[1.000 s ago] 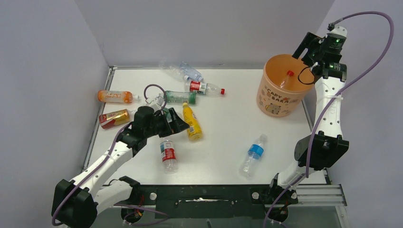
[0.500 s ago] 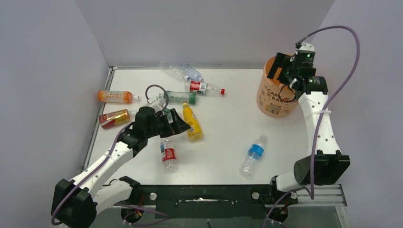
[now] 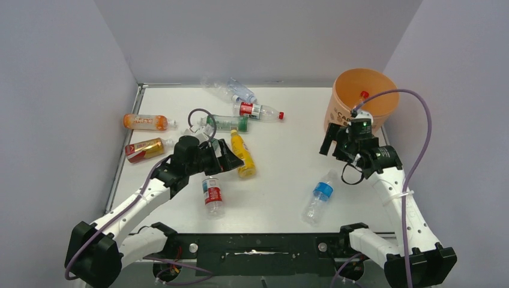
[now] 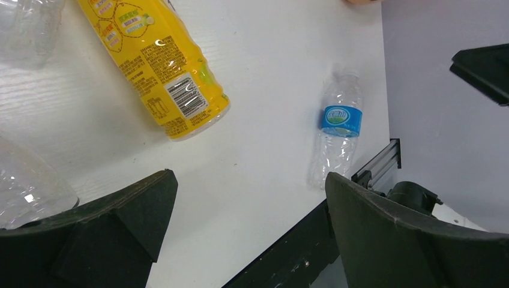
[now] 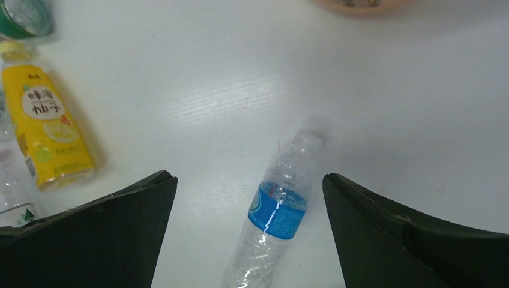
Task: Put the plastic bottles in the bin
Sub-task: Pick up the plastic bottle at the center of the board.
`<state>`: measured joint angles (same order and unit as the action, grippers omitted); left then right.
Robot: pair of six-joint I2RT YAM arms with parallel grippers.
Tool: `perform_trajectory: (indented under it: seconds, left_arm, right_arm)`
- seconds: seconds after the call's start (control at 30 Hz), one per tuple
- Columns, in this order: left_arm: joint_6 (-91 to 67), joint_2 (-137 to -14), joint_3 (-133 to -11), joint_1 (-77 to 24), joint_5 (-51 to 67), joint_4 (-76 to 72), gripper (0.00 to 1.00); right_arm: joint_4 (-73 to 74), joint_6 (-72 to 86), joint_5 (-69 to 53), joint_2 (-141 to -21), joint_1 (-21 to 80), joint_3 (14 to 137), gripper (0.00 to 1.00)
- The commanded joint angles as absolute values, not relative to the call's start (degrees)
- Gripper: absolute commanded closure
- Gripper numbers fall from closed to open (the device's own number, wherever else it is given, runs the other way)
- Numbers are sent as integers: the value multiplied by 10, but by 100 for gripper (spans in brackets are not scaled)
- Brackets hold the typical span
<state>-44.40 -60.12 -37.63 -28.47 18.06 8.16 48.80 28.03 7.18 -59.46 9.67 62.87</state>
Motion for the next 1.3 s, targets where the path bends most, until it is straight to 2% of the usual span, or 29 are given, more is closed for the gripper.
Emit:
perform_trajectory:
  seconds: [0.0,0.17,0.47,0.73,1.27]
  left_arm:
    - [-437,-613,-400,-295,186,52,2]
    - [-431,-632,-413,-300,177,62,2]
    - [-437,-660,-428,-316,167,47,2]
    - [-443,-662,-423,-332,161,41,2]
    - [-468,-677,-456,-347,96,156,2]
  right_arm:
    - [487,324,80,-550,114,561,2]
    - [460,362,44,-499,137,489,2]
    - [437,412,46,-495,148,420,2]
    - [457,441,59,-501,162,393,2]
    - [432,496,43,-499,190,355,2]
